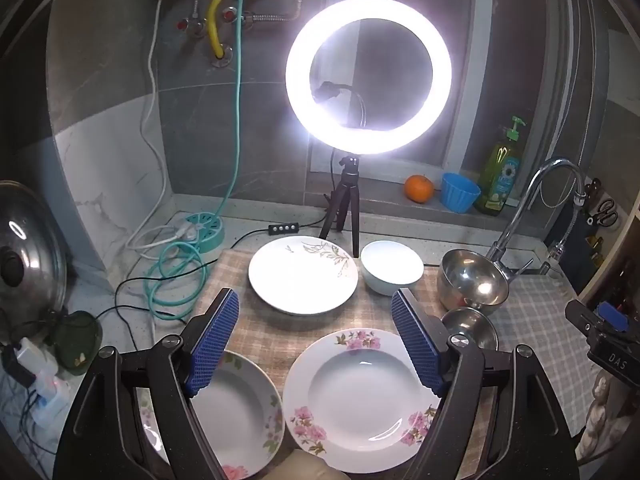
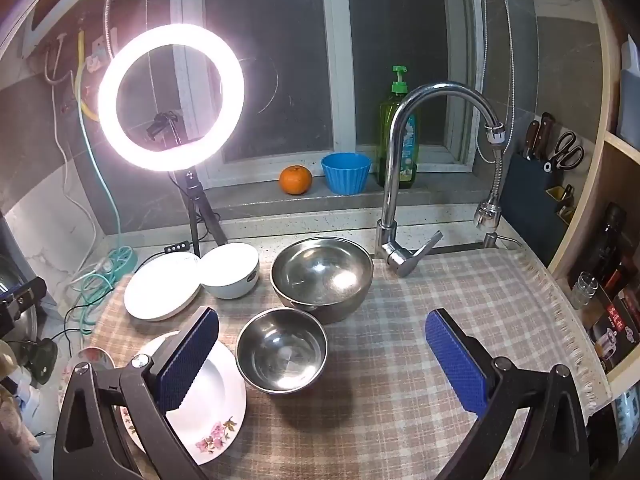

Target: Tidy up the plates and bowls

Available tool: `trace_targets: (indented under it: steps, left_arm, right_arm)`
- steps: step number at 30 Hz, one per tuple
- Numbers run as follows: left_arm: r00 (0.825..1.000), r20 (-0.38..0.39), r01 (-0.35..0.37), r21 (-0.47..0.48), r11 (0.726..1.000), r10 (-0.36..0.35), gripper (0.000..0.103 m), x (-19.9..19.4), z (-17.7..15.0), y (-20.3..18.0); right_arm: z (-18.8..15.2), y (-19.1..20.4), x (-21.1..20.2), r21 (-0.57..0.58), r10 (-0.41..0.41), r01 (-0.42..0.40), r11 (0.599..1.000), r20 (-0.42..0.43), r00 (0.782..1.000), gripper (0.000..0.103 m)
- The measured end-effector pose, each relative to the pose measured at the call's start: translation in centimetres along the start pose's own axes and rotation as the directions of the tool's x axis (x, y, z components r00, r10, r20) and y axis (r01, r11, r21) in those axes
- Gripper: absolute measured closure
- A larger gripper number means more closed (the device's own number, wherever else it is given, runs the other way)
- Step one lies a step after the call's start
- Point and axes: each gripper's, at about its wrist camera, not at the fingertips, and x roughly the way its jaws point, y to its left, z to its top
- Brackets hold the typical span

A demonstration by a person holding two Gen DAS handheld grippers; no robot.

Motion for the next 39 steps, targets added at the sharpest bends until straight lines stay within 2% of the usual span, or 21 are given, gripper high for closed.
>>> trace_targets:
  steps: [8,9,20,39]
  left_arm:
    - [1.0,0.006,0.014,0.052,0.999,-0.014,0.024,-1.1,-0.4,-1.1]
    - [1.0,-0.002,0.0,0.006,1.0,0.0,0.024,-0.3,0.0,-0.8]
    - [1.0,-0.022,0.018,0.02,1.0,-0.017,0.024,-0.1,0.3,-0.8]
    - [1.0,-0.01,0.016,0.021,1.0,-0.016,0.024,-0.5,0.1,-1.0]
  right_arm:
    - [0.6,-0.8,-0.6,0.033,0.015,-0.016,0.999,0.025,1.0,0.001]
    - [0.8,-0.8,-0.8,0.035,0.013,-0.014,0.999,0.028,1.0,0.001]
    - [0.1,-0.6,-1.4,0.023,0.007,-0.008,1.0,0.036,0.999,0.001]
    - [-0.2,-0.5,-1.6,0.017,0.004,-0.005,1.0,0.038,0.999,0.001]
